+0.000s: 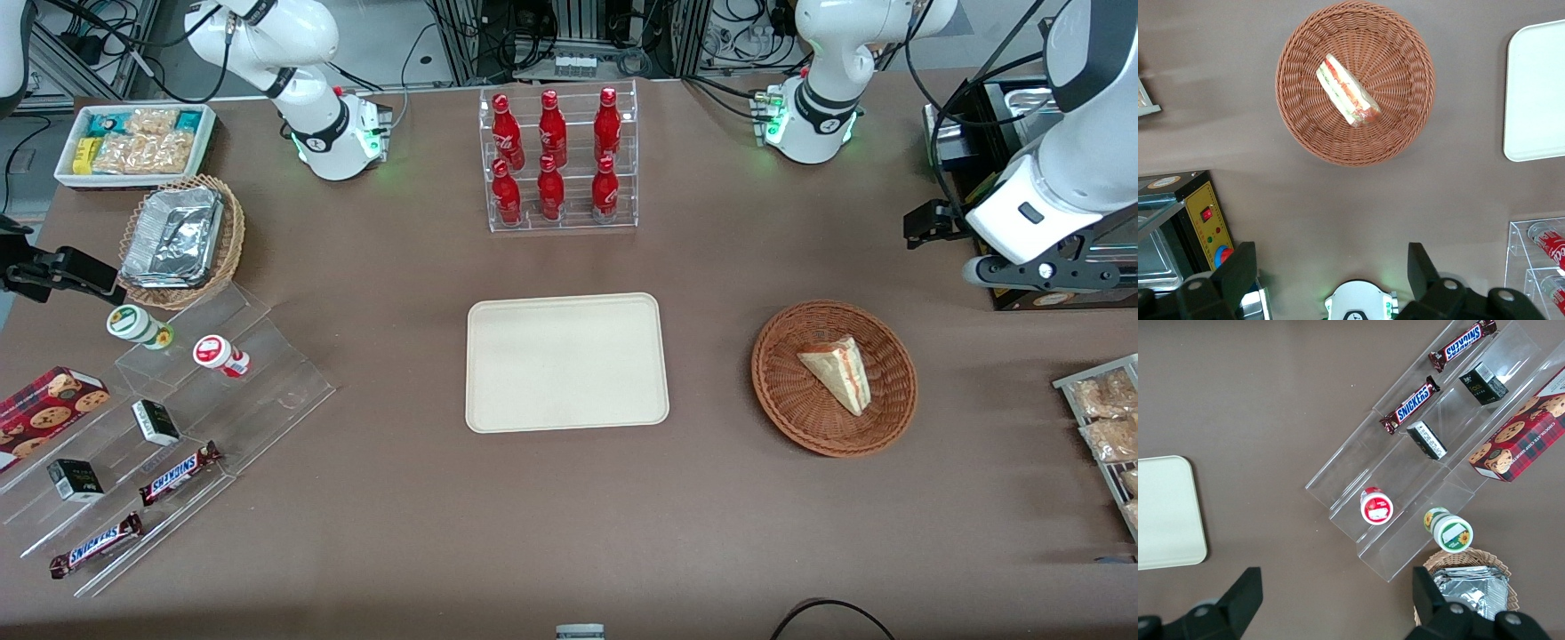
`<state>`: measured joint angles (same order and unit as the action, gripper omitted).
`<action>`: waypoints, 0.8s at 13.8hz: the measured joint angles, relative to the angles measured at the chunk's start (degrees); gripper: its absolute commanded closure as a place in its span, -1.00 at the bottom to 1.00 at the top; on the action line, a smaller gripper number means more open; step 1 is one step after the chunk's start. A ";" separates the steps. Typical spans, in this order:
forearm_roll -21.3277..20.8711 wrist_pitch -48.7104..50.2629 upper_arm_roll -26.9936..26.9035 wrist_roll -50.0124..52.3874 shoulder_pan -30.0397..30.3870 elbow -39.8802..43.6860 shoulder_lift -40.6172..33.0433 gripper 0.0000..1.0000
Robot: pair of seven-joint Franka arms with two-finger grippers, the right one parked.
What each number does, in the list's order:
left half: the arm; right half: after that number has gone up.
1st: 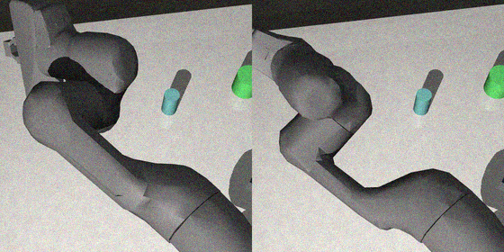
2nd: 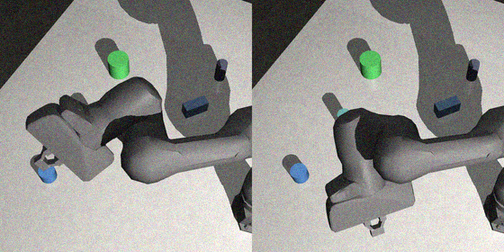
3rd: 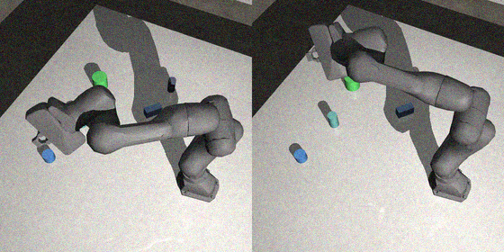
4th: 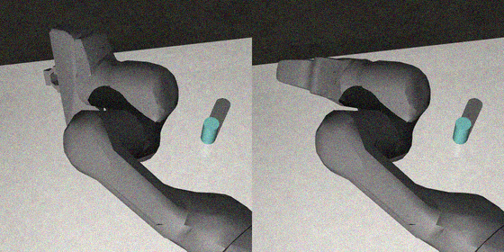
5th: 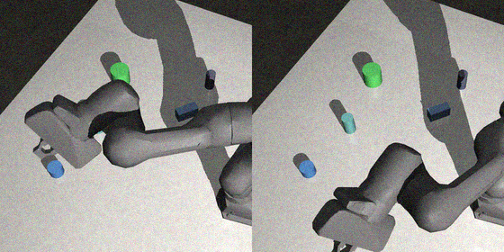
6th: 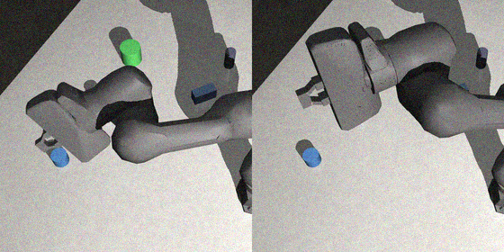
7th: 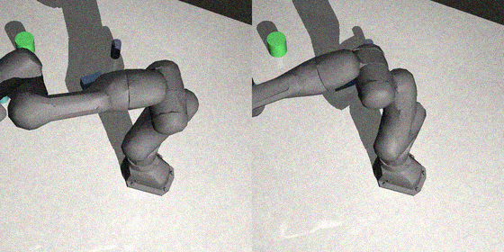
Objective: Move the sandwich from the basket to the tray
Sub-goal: 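Move the left gripper down over the sandwich in the wicker basket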
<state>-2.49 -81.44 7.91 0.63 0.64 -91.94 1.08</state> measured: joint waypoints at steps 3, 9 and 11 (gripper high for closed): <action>0.01 0.01 -0.01 0.00 0.00 -0.03 0.08 -1.00; 0.05 -7.95 0.00 -0.01 0.00 -7.32 1.42 -1.00; 0.05 -13.80 0.00 -0.01 0.01 -11.67 1.83 -1.00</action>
<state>-2.44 -95.24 7.90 0.63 0.64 -103.62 2.90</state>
